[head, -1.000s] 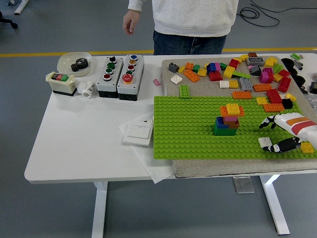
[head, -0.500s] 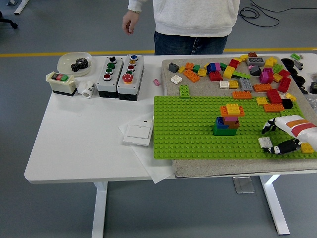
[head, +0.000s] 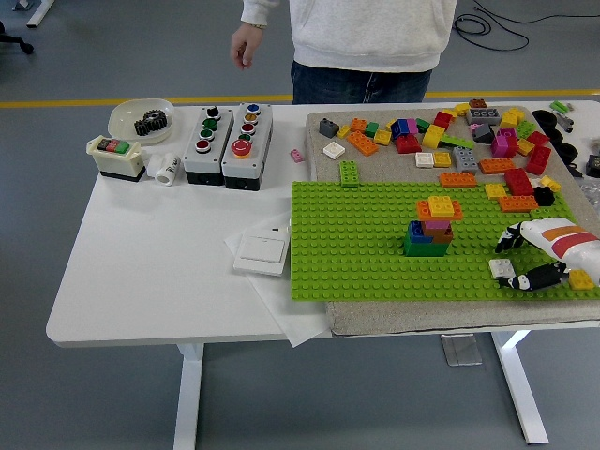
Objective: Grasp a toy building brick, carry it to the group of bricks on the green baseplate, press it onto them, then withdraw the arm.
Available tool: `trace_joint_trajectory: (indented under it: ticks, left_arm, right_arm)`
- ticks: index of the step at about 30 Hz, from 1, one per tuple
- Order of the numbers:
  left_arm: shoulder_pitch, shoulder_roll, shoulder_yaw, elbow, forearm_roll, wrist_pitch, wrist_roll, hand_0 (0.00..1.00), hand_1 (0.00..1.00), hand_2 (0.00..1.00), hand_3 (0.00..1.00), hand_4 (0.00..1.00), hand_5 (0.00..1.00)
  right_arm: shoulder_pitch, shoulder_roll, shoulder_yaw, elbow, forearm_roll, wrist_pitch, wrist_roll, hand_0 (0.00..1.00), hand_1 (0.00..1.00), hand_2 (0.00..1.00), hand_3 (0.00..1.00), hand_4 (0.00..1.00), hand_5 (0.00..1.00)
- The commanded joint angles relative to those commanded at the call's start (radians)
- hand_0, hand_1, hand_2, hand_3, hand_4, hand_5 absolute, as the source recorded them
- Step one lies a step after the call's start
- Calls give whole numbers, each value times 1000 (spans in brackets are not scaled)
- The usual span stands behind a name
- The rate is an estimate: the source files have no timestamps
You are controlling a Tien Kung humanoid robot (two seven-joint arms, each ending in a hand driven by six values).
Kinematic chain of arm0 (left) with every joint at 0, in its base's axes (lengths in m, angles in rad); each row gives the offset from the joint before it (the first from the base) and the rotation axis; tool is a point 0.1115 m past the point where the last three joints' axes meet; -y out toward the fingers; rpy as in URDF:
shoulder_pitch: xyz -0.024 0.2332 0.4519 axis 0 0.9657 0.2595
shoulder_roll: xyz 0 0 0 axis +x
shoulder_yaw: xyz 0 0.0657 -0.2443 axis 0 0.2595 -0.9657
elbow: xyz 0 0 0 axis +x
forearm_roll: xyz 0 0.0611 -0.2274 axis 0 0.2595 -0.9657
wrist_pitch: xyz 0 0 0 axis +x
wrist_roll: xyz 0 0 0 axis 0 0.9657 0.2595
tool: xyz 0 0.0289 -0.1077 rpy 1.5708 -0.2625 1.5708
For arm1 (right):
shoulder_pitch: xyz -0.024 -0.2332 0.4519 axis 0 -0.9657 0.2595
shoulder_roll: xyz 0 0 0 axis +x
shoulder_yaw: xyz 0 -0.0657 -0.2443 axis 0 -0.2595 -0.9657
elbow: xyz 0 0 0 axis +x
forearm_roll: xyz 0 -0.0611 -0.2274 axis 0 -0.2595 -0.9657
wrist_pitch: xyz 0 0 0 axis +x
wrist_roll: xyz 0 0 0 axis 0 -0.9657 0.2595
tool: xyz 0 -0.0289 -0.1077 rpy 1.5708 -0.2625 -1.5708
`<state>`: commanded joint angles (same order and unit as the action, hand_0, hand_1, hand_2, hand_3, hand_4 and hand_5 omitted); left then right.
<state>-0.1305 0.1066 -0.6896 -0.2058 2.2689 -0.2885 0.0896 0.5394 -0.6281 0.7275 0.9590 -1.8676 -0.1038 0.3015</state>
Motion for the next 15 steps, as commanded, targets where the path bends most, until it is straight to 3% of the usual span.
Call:
trace_joint_trajectory:
  ticks: [6, 7, 15]
  left_arm:
    - [0, 0, -1, 0, 0, 0, -1, 818, 804, 806, 604, 679, 600]
    - [0, 0, -3, 0, 0, -1, -1, 818, 804, 807, 604, 678, 600]
    - [-1, 1, -2, -1, 0, -2, -2, 818, 804, 807, 604, 678, 600]
  right_arm:
    - [1, -1, -3, 0, 1, 10, 1, 563, 559, 576, 545, 851, 370]
    - [1, -2, -6, 1, -1, 12, 1, 566, 559, 589, 541, 839, 416]
    - [3, -6, -11, -1, 2, 12, 3, 564, 556, 585, 540, 836, 419]
